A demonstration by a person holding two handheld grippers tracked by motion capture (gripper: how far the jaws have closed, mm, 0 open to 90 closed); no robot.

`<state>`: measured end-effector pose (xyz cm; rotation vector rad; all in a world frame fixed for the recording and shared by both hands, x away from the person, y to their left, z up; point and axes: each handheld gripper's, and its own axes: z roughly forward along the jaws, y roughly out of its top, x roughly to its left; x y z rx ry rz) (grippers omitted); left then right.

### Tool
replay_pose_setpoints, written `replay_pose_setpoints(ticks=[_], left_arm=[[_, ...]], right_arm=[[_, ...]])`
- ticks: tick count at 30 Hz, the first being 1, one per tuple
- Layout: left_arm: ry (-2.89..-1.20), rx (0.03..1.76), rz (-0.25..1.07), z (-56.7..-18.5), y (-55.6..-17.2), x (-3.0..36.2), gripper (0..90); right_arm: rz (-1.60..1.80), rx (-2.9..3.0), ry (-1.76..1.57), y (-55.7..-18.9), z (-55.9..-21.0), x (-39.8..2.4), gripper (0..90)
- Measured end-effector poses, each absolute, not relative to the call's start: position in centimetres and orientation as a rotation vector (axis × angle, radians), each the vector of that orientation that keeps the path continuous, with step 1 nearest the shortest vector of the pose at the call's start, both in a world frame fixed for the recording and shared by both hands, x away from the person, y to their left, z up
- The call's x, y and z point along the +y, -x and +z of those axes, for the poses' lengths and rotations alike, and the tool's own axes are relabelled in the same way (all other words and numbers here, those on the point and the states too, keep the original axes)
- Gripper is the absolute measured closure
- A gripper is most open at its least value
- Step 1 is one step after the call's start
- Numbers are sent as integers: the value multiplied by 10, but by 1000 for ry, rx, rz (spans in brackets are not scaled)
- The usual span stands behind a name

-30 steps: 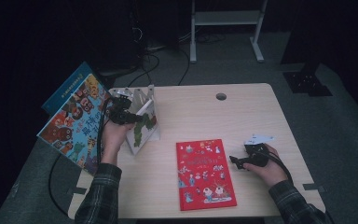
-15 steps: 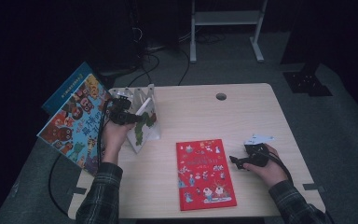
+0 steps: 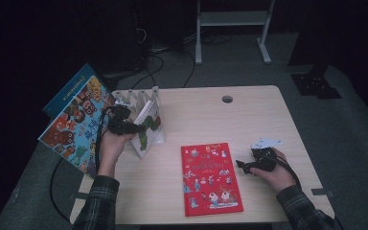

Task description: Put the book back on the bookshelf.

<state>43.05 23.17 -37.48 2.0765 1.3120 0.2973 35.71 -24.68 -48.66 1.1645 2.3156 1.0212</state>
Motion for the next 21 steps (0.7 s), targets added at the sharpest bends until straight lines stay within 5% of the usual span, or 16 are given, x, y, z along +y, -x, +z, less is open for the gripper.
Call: replay_pose_setpoints(ticks=[13,19,21], left_arm=[[-2158,1280,289,-385,-402,239,471],[-2176,1289,289,-389,-395,239,517],[-2192,1300,306,-390,-395,239,617]], right_arm=[[1022,2314,-1169,-356,-487,-247,135],[1021,2314,-1168,-356,-487,-247,135],[1021,2315,-1166,-356,-487,-247,135]])
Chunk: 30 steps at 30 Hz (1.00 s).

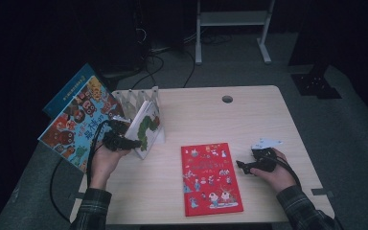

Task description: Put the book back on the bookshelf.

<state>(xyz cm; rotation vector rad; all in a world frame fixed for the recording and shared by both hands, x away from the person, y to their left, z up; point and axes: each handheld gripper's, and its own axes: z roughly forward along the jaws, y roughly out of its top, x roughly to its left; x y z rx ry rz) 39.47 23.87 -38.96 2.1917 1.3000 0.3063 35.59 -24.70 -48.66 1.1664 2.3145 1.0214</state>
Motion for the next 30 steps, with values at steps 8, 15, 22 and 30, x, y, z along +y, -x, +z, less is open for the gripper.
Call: replay_pose_setpoints(ticks=[8,15,22,30], left_arm=[[-2172,1326,312,-389,-400,227,700],[-2138,1371,327,-387,-414,214,701],[-2133,1317,293,-390,-418,200,634],[-2179,1284,242,-401,-406,195,490]], right_arm=[[1021,2315,-1167,-356,-487,-247,135],[1021,2314,-1167,-356,-487,-247,135],[1022,2314,-1167,-356,-487,-247,135],[1021,2316,-1167,-355,-487,-247,135]])
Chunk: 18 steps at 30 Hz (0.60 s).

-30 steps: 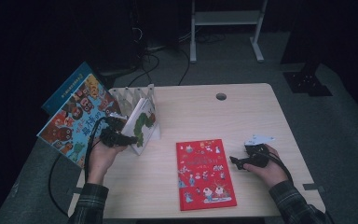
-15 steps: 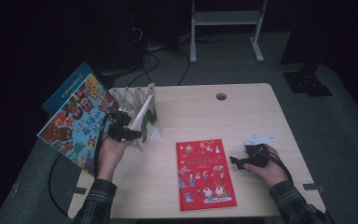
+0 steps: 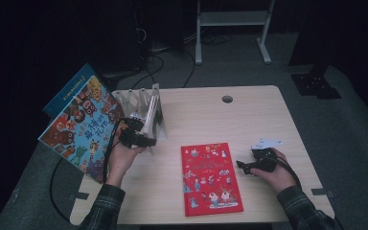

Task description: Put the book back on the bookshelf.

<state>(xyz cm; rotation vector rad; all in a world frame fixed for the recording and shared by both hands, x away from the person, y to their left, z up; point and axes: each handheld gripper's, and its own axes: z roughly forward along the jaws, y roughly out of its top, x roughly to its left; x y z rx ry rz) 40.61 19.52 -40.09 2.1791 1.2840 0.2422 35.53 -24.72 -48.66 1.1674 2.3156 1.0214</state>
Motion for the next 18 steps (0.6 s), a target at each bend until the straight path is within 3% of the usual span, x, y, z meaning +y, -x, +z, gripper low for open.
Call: replay_pose_setpoints(ticks=[18], left_arm=[[-2139,1239,134,-406,-418,169,489]], right_arm=[[1021,2315,-1166,-356,-487,-247,135]])
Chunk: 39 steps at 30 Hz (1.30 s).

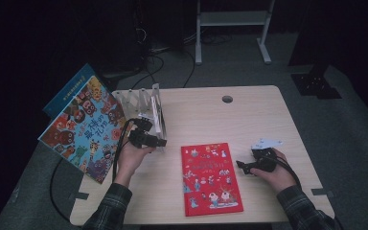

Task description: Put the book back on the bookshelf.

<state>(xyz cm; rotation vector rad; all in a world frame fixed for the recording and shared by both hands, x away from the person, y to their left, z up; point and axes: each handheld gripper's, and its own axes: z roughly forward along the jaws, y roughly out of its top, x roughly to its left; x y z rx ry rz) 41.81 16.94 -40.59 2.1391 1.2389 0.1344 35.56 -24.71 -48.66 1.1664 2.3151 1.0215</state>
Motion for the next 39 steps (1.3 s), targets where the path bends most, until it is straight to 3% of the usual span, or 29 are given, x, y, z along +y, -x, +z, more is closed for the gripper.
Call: replay_pose_setpoints(ticks=[25,39], left_arm=[[-2209,1120,119,-409,-387,193,364],[-2278,947,101,-424,-348,177,309]], right_arm=[[1021,2315,-1167,-355,-487,-247,135],[1011,2312,-1176,-354,-486,-247,138]])
